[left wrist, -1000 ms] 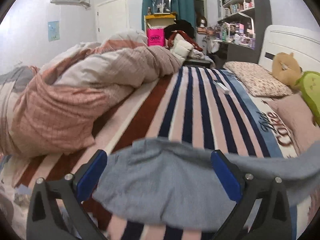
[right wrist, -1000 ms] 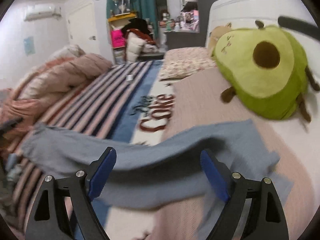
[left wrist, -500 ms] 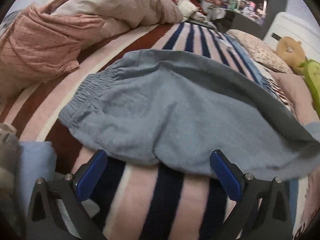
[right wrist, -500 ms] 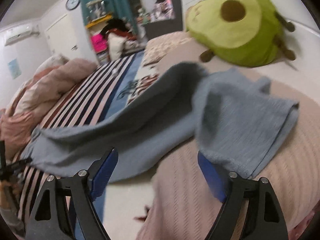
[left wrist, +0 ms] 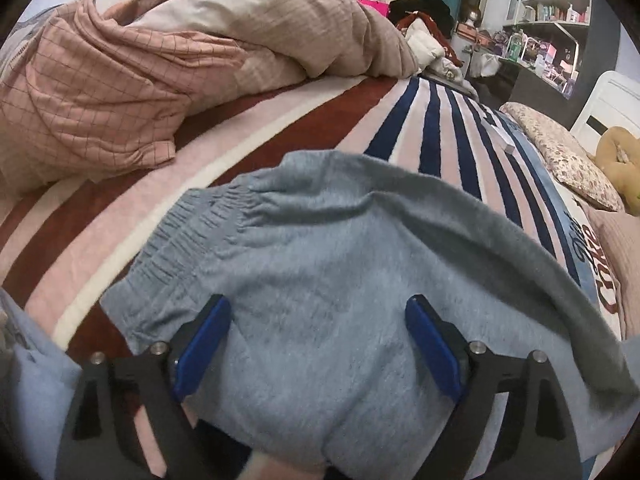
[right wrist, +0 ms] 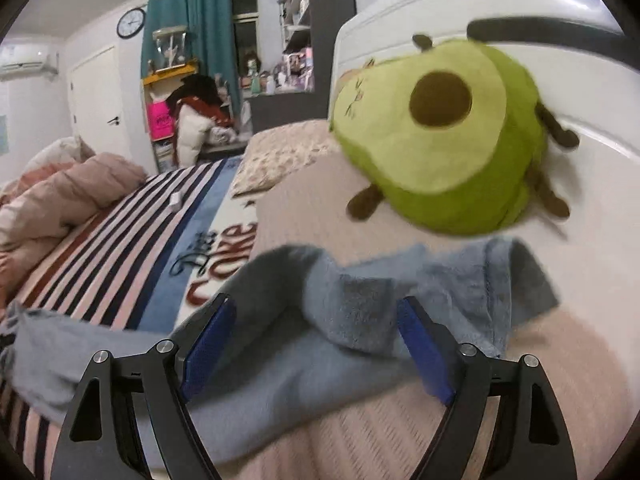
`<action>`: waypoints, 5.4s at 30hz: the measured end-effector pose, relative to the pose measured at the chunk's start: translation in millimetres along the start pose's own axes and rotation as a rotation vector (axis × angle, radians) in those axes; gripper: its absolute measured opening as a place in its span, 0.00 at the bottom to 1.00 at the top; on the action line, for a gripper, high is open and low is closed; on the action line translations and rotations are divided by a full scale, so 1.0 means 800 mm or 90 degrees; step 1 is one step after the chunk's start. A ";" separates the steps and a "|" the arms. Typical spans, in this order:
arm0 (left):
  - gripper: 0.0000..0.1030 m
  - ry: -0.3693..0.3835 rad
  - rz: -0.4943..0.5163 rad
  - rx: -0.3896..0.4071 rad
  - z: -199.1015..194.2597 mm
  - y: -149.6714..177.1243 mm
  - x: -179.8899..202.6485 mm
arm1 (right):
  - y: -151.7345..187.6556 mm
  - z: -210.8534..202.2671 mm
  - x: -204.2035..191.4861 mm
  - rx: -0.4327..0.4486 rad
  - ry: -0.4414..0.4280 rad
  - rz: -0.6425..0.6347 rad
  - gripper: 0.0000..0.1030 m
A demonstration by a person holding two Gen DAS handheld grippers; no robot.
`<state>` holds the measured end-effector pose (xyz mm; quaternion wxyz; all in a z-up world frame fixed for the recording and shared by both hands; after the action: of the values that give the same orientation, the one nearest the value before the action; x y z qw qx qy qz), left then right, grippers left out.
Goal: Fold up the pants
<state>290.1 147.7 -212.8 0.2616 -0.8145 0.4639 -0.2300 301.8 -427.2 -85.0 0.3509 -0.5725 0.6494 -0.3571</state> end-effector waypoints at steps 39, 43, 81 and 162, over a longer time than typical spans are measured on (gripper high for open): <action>0.12 0.050 -0.012 0.087 -0.068 -0.014 -0.012 | 0.047 -0.004 -0.026 -0.038 -0.070 0.070 0.03; 0.12 0.060 0.007 0.100 -0.113 0.003 -0.020 | 0.046 -0.040 -0.021 -0.031 -0.072 0.061 0.03; 0.69 0.206 0.106 -0.046 -0.231 0.171 0.006 | 0.197 -0.226 -0.038 -0.185 -0.276 0.028 0.57; 0.78 0.207 0.161 0.027 -0.203 0.116 0.064 | 0.044 -0.150 0.044 -0.093 -0.015 -0.217 0.12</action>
<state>154.4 28.3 -142.6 0.2272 -0.6962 0.5937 -0.3334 177.3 -451.9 -57.7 0.2503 -0.7020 0.5633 -0.3567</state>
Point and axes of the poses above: each gripper's, at about its wrist camera, not at the fingertips, and z roughly the way its jaws point, x to its right, y to its underside, the point moved 7 cm from there along z, roughly the way its jaws point
